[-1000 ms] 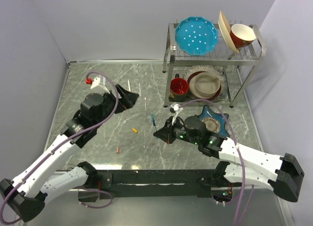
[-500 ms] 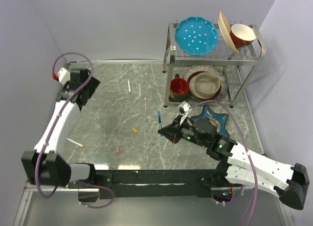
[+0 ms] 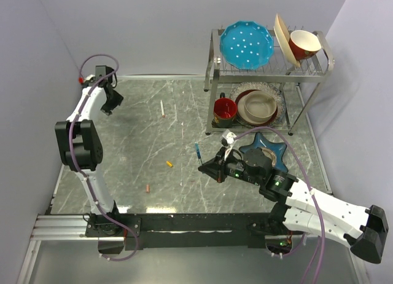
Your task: Insert the pens into the pen caps
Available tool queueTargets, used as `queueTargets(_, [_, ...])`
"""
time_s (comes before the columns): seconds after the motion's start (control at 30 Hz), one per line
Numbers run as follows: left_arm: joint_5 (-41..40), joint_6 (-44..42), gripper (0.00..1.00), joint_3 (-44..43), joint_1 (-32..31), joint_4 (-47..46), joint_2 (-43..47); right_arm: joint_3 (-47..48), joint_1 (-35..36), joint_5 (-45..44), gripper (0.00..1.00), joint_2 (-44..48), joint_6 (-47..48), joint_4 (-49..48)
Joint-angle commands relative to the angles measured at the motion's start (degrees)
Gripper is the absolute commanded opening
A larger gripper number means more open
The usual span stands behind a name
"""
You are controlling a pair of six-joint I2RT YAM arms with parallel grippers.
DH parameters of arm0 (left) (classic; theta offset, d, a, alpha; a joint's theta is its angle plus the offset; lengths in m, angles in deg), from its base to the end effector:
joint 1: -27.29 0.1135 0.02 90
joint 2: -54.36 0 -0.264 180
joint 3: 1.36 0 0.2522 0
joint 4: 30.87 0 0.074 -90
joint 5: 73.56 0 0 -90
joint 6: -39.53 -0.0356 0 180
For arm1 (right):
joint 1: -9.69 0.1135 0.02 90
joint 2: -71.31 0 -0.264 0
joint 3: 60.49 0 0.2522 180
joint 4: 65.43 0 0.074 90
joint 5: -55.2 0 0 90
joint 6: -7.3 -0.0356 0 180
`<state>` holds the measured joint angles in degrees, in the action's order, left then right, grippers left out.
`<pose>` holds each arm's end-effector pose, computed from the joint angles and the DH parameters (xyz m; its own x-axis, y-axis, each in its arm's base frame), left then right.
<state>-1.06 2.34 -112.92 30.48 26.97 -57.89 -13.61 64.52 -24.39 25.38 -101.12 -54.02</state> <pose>0.4272 0.0345 0.2627 -0.3476 -0.7803 -0.5199 -0.8052 0.5325 -0.2609 0.1075 0.1637 0.2876 -0.3856 -0.0077 -0.9226 -0.8269 0.4466 0.3419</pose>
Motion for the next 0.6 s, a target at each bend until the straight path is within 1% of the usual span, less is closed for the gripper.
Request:
queueTargets(0.0, [10.45,-35.9,0.59,-3.72,0.07,-6.98,0.1,2.65,0.02,1.36,0.0,0.23,2.94,-1.34])
queueTargets(0.03, [16.12,-40.38,0.61,-3.28,0.07,-7.68,0.45,2.65,0.02,1.45,0.0,0.32,3.03,-1.6])
queueTargets(0.07, [19.4,-47.65,0.64,-3.45,-0.02,-6.99,0.62,2.56,0.02,1.45,0.0,0.58,2.86,-1.78])
queueTargets(0.1, [22.74,-50.76,0.66,-3.97,0.16,-5.85,0.28,2.56,0.02,1.8,0.0,0.67,1.99,-2.04])
queueTargets(0.13, [30.86,-54.8,0.66,-4.67,0.07,-3.49,0.1,2.56,-0.07,2.24,0.0,0.49,1.63,-2.65])
queueTargets(0.17, [33.21,-59.28,0.67,-4.59,0.07,-2.6,-0.16,2.82,-0.07,2.85,0.0,0.41,1.54,-2.57])
queueTargets(0.23, [34.72,-61.25,0.63,-5.38,0.07,-1.02,-0.78,3.7,0.02,3.21,0.0,-0.56,2.06,-0.65])
queueTargets(0.27, [35.07,-64.74,0.61,-5.65,0.07,-0.66,-1.56,4.57,0.02,3.03,0.0,-0.82,2.5,0.06])
queueTargets(0.33, [34.55,-68.53,0.6,-3.82,-0.02,-0.74,-1.49,5.28,0.02,2.16,0.0,-1.53,4.0,1.9])
queueTargets(0.37, [29.5,-71.94,0.59,-2.58,-0.19,-2.66,-0.61,5.89,0.02,1.89,0.0,-1.7,4.44,2.95])
queueTargets(0.4, [26.75,-73.28,0.58,-1.09,-0.28,-4.85,0.18,6.07,0.02,1.72,0.0,-1.79,4.87,3.31])
queueTargets(0.43, [24.81,-74.69,0.59,2.4,-0.19,-6.79,1.14,6.16,0.02,1.71,0.0,-1.88,4.97,3.75])
queueTargets(0.47, [23.57,-78.36,0.59,4.18,-0.19,-10.29,2.98,6.42,-0.07,1.89,0.0,-2.05,5.05,3.93])
queueTargets(0.57, [26.28,-84.87,0.59,9.98,0.33,-13.91,5.27,6.86,0.02,2.24,0.0,-2.23,5.32,4.28])
